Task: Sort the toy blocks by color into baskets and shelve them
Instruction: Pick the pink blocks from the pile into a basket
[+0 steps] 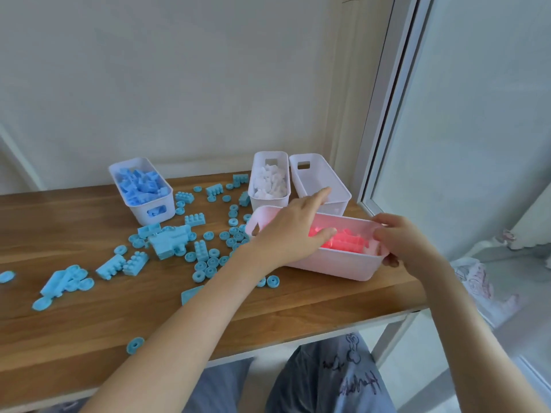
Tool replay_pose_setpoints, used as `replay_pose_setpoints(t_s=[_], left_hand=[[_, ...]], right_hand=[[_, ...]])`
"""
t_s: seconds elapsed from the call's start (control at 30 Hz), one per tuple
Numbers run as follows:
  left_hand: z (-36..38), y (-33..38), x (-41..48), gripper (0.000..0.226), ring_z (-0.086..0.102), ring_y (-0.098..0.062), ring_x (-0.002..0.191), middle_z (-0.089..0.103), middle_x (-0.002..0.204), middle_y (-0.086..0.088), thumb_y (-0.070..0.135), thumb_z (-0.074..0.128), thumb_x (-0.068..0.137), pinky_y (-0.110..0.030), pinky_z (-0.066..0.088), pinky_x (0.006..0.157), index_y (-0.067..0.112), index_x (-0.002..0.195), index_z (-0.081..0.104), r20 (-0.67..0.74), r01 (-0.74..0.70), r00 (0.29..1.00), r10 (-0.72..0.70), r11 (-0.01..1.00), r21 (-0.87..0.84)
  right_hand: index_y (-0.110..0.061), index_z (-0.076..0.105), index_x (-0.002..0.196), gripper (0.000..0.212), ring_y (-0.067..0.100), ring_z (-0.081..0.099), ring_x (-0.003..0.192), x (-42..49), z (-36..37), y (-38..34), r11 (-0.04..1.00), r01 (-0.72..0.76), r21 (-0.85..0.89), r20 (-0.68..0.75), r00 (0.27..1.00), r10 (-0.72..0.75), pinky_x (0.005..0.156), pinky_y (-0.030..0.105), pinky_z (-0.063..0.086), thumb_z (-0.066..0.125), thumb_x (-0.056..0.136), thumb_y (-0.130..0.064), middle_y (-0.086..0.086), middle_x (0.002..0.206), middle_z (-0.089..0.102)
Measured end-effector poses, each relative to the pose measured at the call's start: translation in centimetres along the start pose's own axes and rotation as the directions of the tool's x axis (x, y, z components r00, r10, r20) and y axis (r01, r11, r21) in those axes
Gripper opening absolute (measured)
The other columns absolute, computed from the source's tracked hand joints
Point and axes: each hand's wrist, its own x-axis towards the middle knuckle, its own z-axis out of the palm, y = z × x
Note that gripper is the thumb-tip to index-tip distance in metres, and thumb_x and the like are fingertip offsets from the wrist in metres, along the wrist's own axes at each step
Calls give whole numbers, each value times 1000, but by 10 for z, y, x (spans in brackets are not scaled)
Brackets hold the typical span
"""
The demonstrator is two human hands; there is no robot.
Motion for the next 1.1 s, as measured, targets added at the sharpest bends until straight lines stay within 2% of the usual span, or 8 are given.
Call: replay_pose_setpoints(t_s=[0.2, 0.3, 0.43, 0.57, 0.73, 0.83, 0.9, 1.1], left_hand=[[-27, -14, -49, 38, 39, 1, 123, 49, 135, 13, 36, 50, 96, -19, 33, 100, 27, 133, 49, -95, 25, 995, -26, 1000, -19], [-41, -28, -68, 31, 37, 0, 124, 50, 132, 16, 31, 55, 93, -29, 25, 110, 33, 124, 55, -138, 29, 990, -23, 999, 41], [-62, -40, -93, 32, 34, 0, 126, 49, 128, 21, 22, 57, 90, -22, 9, 104, 36, 119, 56, -250, 36, 968, -19, 998, 61], [-82, -51, -118, 52, 41, -5, 125, 50, 122, 21, 14, 49, 79, -30, 16, 106, 33, 128, 49, -409, 119, 902, -140, 990, -77], [-101, -69, -146, 55, 39, -13, 128, 48, 123, 17, 1, 50, 76, -28, 18, 103, 24, 125, 53, -677, 289, 690, -256, 955, -67], [-108, -80, -158, 73, 25, -23, 136, 32, 148, -1, 1, 57, 75, -31, 19, 107, 14, 142, 32, -834, 431, 396, -384, 880, -201], [-114, -89, -170, 83, 18, -27, 140, 20, 153, -9, 4, 63, 76, -36, 19, 113, 8, 146, 19, -848, 462, 230, -477, 821, -337], [-123, -113, -208, 83, 18, -21, 136, 18, 148, -8, 9, 65, 79, -23, 22, 101, 11, 145, 14, -779, 420, 152, -608, 753, -506]], right_hand=[[-2, 59, 92, 24, 23, 42, 36, -18, -4, -18, 993, 79, 90, 96, 992, -87, 31, 22, 33, 38, 86, 10, 18, 61, 54], [-2, 58, 92, 27, 22, 41, 37, -27, 7, -37, 982, 108, 154, 152, 980, -131, 30, 22, 32, 37, 84, 13, 18, 65, 54], [-5, 58, 91, 29, 19, 44, 36, -41, 31, -63, 963, 143, 229, 243, 949, -198, 30, 21, 34, 36, 83, 14, 17, 66, 55], [-7, 56, 103, 30, 20, 51, 43, -52, 67, -94, 971, 184, 153, 355, 907, -228, 36, 26, 42, 38, 86, 10, 20, 80, 61], [-7, 54, 108, 29, 16, 53, 39, -63, 121, -134, 947, 268, 177, 397, 861, -318, 38, 24, 44, 40, 86, 5, 15, 76, 60], [-9, 53, 108, 27, 16, 55, 39, -67, 155, -151, 941, 252, 225, 437, 838, -328, 40, 24, 45, 41, 87, 3, 12, 72, 59], [-9, 52, 103, 22, 19, 56, 41, -70, 179, -163, 933, 223, 282, 476, 812, -338, 40, 24, 46, 42, 87, 2, 13, 69, 60], [0, 47, 105, 21, 17, 52, 37, -85, 253, -197, 896, 46, 442, 569, 758, -320, 36, 21, 44, 37, 89, 8, 15, 62, 53]])
